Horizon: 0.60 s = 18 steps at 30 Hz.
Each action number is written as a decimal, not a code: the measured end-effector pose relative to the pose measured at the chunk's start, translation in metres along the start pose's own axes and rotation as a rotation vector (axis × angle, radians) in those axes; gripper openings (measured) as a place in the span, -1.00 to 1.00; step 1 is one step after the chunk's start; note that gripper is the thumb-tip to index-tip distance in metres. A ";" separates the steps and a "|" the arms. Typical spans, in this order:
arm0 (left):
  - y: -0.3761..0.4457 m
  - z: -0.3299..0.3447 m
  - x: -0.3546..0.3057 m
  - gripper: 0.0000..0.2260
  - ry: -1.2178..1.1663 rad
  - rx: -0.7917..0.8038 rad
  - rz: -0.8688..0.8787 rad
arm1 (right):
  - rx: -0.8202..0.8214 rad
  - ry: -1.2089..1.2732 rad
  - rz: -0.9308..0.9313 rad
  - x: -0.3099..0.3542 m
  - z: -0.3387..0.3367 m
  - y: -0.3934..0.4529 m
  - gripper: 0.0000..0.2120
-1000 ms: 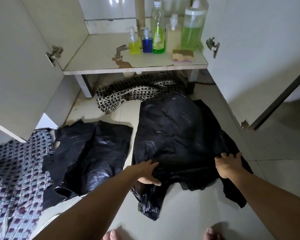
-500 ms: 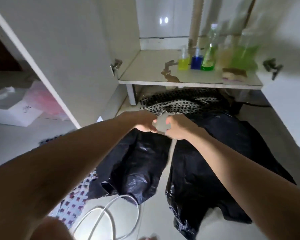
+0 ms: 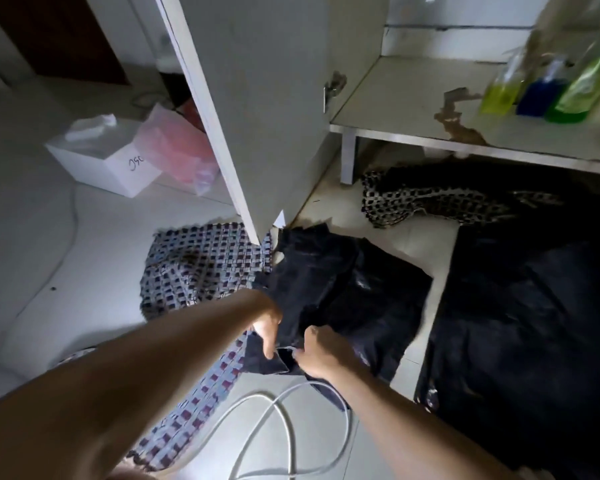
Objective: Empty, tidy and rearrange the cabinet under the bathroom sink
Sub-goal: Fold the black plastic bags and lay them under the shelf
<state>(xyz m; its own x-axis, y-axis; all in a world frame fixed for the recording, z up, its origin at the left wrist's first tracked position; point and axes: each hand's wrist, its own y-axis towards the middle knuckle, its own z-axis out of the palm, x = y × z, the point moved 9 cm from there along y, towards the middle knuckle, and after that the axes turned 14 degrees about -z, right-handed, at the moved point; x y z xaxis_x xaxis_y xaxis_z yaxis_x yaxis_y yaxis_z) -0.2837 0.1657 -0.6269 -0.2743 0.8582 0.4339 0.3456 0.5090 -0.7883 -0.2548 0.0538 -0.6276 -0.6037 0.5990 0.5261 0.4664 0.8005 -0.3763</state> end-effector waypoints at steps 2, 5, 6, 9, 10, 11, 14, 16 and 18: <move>0.000 -0.006 -0.004 -0.26 -0.054 -0.033 0.021 | -0.089 0.002 -0.001 0.001 -0.012 0.006 -0.76; -0.012 -0.023 -0.005 -0.30 -0.189 -0.059 0.053 | -0.184 0.038 -0.051 0.008 -0.049 0.011 -0.82; -0.018 -0.031 -0.001 -0.34 -0.259 -0.077 0.063 | -0.218 0.043 -0.070 0.010 -0.066 0.011 -0.84; -0.042 -0.068 0.021 -0.66 -0.416 -0.251 0.058 | -0.320 0.041 -0.136 0.014 -0.116 0.007 -0.63; -0.053 -0.082 0.031 -0.73 -0.436 -0.339 0.033 | -0.344 0.016 -0.152 0.012 -0.131 0.004 -0.59; -0.066 -0.096 0.040 -0.75 -0.434 -0.441 0.006 | -0.357 -0.013 -0.171 0.012 -0.145 0.000 -0.59; -0.109 -0.129 0.058 -0.74 -0.358 -0.701 -0.094 | -0.324 -0.095 -0.278 0.021 -0.175 -0.017 -0.54; -0.132 -0.141 0.060 -0.73 -0.243 -0.814 -0.165 | -0.296 -0.113 -0.383 0.033 -0.186 -0.033 -0.48; -0.146 -0.144 0.054 -0.73 -0.103 -0.864 -0.198 | -0.314 -0.107 -0.460 0.040 -0.193 -0.049 -0.44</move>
<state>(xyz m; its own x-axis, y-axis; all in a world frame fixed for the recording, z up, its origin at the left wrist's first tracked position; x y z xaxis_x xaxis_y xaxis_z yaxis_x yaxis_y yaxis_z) -0.2197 0.1468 -0.4253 -0.4658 0.7599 0.4534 0.8276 0.5554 -0.0807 -0.1770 0.0346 -0.4405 -0.8446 0.2010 0.4962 0.2998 0.9455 0.1273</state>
